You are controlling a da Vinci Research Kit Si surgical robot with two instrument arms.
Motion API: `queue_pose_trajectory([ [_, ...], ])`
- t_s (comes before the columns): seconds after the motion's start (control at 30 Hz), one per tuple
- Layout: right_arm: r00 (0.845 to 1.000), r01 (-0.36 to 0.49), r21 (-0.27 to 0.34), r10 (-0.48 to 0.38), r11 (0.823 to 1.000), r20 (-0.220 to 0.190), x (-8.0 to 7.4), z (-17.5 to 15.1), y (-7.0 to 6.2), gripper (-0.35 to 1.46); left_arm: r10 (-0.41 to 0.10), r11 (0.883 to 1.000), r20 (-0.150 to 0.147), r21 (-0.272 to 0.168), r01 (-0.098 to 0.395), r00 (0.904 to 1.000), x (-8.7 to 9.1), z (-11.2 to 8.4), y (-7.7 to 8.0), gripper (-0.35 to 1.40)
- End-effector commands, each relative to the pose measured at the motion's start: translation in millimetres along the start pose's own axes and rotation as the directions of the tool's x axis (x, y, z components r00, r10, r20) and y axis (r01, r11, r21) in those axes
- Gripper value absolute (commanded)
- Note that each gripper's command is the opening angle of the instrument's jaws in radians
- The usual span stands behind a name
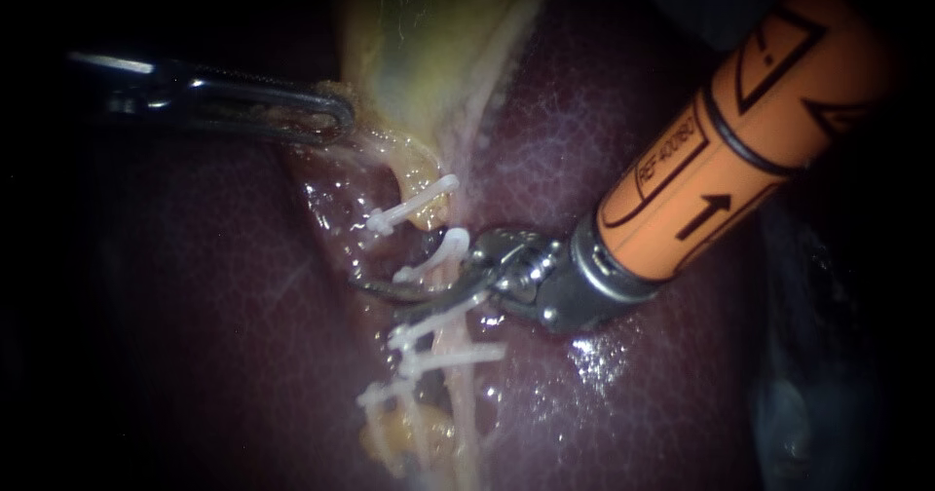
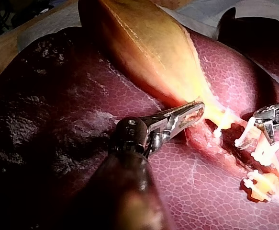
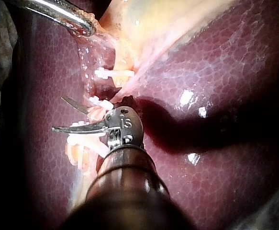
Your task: Go to the cutting position right tube
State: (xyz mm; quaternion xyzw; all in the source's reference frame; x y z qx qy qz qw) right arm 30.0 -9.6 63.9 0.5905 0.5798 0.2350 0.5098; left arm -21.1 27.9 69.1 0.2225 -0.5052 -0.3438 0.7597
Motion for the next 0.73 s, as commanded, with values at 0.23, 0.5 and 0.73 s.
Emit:
queue_pose_trajectory([
  [0.23, 1.0, -0.004, -0.004, 0.004, 1.0, -0.004, 0.4, 0.0, -0.3, 1.09, 0.0, 1.0, 0.0, 0.0, 0.0, 1.0, 0.0, 0.0, 0.0, -0.35],
  [0.5, 1.0, -0.005, -0.003, 0.005, 1.0, -0.003, 0.4, 0.1, -0.4, 1.09, 0.0, 1.0, 0.0, 0.0, 0.0, 1.0, 0.0, 0.0, 0.0, -0.35],
  [0.73, 1.0, 0.008, -0.001, -0.008, 1.0, -0.003, 0.3, 0.1, -0.4, 1.09, 0.0, 1.0, 0.0, 0.0, 0.0, 1.0, 0.0, 0.1, 0.0, -0.35],
])
